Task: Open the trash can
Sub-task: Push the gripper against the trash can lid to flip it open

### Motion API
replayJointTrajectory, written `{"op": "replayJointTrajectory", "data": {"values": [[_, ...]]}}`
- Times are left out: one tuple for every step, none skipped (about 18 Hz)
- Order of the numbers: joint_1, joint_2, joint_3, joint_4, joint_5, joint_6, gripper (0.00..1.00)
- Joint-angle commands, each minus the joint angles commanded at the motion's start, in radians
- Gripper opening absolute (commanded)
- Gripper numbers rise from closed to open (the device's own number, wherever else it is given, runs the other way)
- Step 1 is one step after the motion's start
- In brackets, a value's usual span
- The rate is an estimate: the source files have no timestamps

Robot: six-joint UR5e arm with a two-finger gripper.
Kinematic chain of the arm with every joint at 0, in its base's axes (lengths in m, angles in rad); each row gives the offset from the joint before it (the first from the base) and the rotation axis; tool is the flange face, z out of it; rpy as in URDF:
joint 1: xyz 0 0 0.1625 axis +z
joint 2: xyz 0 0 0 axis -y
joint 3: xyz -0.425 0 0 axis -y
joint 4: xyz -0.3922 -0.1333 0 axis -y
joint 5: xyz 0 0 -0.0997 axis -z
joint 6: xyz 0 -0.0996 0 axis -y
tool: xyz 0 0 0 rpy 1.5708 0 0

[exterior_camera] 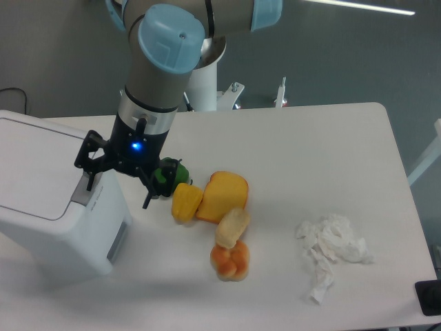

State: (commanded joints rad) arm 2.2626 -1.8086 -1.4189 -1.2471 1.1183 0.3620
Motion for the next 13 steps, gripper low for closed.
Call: {"op": "replayJointTrajectory", "data": {"values": [[0.0, 0.0, -0.002, 0.0, 0.0, 0.0, 1.0], [-0.002, 0.0, -0.002, 0.0, 0.0, 0.0, 1.0], [-0.006, 0.0, -0.002, 0.0, 0.002, 0.0, 1.0], [-0.006, -0.002, -0.002, 0.0, 0.002, 0.0, 1.0], [-0.006, -0.002, -0.002, 0.0, 0.002, 0.0, 1.0], [-0.006, -0.002, 0.0, 0.002, 0.002, 0.0, 1.0], [-0.006, -0.003, 0.0, 0.002, 0.002, 0.0, 1.0], [-0.006, -0.005, -0.002, 0.002, 0.002, 0.0, 1.0], [-0.006, -0.006, -0.002, 0.002, 0.002, 0.002, 1.0], [-0.006, -0.008, -0.002, 0.002, 0.002, 0.002, 1.0], [-0.006, -0.009, -0.002, 0.002, 0.002, 0.002, 1.0], [-0.006, -0.011, -0.002, 0.002, 0.003, 0.002, 1.0], [-0.006, -0.011, 0.0, 0.002, 0.003, 0.002, 1.0]]}}
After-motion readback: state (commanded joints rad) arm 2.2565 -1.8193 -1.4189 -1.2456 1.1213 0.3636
